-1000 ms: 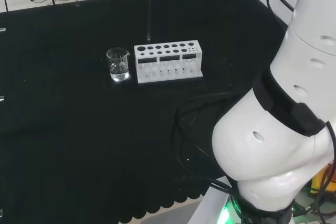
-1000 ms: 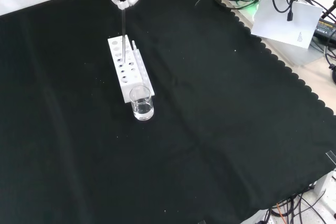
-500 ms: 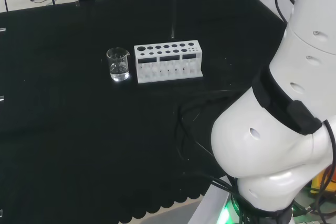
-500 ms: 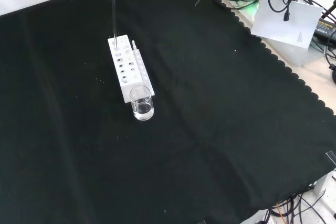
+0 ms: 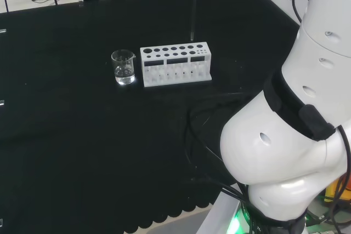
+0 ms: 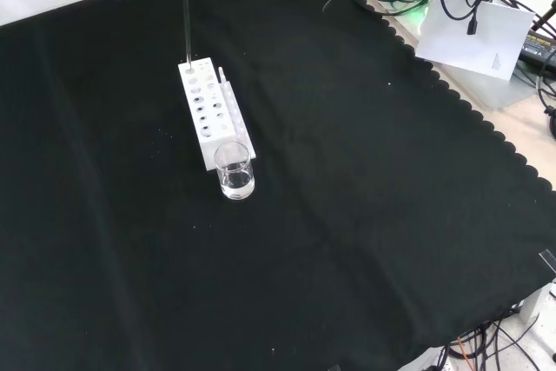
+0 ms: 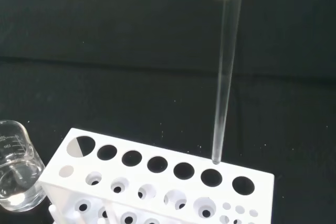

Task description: Put the glass rod back on the white test tube rack.

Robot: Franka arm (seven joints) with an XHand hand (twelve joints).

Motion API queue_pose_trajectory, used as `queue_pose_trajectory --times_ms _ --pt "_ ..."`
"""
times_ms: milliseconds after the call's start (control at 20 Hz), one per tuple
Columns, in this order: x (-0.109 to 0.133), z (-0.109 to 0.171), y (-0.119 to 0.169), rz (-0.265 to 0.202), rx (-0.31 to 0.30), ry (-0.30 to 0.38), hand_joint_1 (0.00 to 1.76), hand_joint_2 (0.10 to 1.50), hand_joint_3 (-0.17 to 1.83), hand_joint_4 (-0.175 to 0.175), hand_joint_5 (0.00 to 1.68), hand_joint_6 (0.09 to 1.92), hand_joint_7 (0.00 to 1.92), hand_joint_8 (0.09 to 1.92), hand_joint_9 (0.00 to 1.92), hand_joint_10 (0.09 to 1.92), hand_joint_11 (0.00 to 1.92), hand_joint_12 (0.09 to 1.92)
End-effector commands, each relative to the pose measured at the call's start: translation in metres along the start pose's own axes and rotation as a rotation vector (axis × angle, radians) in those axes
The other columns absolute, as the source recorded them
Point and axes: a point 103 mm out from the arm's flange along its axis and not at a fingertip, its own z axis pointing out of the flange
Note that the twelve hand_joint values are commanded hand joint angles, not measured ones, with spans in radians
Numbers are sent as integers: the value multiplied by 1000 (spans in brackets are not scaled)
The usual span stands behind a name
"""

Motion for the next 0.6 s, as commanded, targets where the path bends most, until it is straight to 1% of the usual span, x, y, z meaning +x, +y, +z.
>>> queue_pose_trajectory --times_ms 50,150,600 --pt "3 3 -1 -5 1 -6 1413 1025 0 -175 1180 341 1065 898 1216 957 1569 491" --pt "6 8 -2 -6 9 -3 1413 1025 0 -175 1180 342 1065 897 1217 956 1569 492" --pt "1 22 10 -5 29 10 1413 1025 0 -175 1181 340 1066 897 1216 958 1569 491"
